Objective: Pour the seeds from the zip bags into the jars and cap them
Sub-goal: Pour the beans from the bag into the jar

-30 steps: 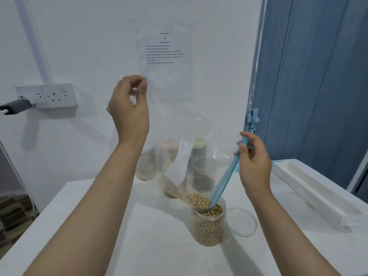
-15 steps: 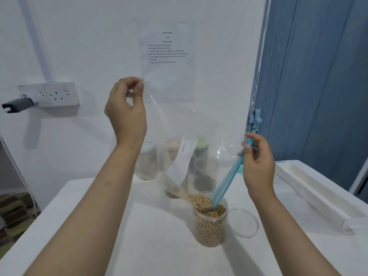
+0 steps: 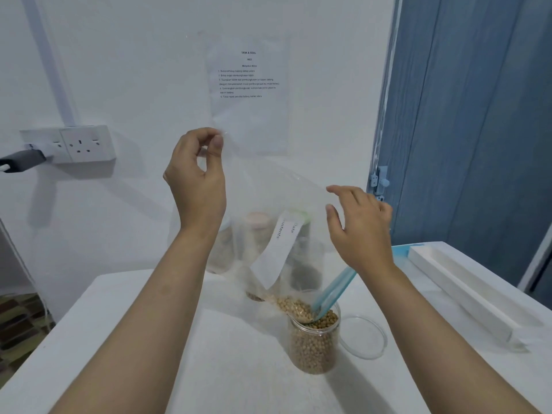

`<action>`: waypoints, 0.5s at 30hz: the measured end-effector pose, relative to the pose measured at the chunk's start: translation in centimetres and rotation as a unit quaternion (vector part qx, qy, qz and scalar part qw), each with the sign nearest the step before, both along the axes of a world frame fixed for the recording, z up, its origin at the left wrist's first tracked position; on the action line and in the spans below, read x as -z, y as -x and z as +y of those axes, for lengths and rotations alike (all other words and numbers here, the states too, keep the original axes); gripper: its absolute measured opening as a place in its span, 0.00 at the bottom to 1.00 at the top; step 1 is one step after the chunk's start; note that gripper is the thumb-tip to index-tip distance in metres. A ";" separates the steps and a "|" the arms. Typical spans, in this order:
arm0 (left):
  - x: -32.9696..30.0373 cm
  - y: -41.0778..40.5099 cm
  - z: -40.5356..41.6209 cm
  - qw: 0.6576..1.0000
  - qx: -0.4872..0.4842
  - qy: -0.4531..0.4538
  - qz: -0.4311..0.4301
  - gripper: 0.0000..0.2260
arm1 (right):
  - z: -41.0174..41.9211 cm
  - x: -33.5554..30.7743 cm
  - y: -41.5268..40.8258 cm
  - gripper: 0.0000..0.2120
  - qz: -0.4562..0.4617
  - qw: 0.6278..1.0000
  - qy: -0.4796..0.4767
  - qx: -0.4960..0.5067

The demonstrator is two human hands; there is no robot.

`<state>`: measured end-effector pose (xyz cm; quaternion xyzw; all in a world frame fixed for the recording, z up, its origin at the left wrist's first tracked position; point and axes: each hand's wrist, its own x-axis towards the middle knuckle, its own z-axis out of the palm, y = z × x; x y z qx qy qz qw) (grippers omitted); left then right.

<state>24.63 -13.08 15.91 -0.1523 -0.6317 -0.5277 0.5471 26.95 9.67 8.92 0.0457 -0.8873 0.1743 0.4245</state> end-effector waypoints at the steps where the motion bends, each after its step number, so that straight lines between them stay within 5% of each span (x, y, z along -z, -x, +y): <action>1: 0.0 0.0 0.0 1.000 0.001 0.001 0.000 0.07 | -0.2 -0.6 0.1 0.17 -0.012 1.000 -0.010 -0.010; 8: 0.7 0.4 -0.5 1.000 -0.015 -0.001 -0.008 0.09 | -1.5 -1.7 0.7 0.08 0.024 0.983 0.111 -0.141; 15: 3.5 0.3 -0.7 0.991 -0.093 0.073 -0.058 0.20 | -1.9 -0.5 -0.1 0.08 0.089 0.967 0.177 -0.162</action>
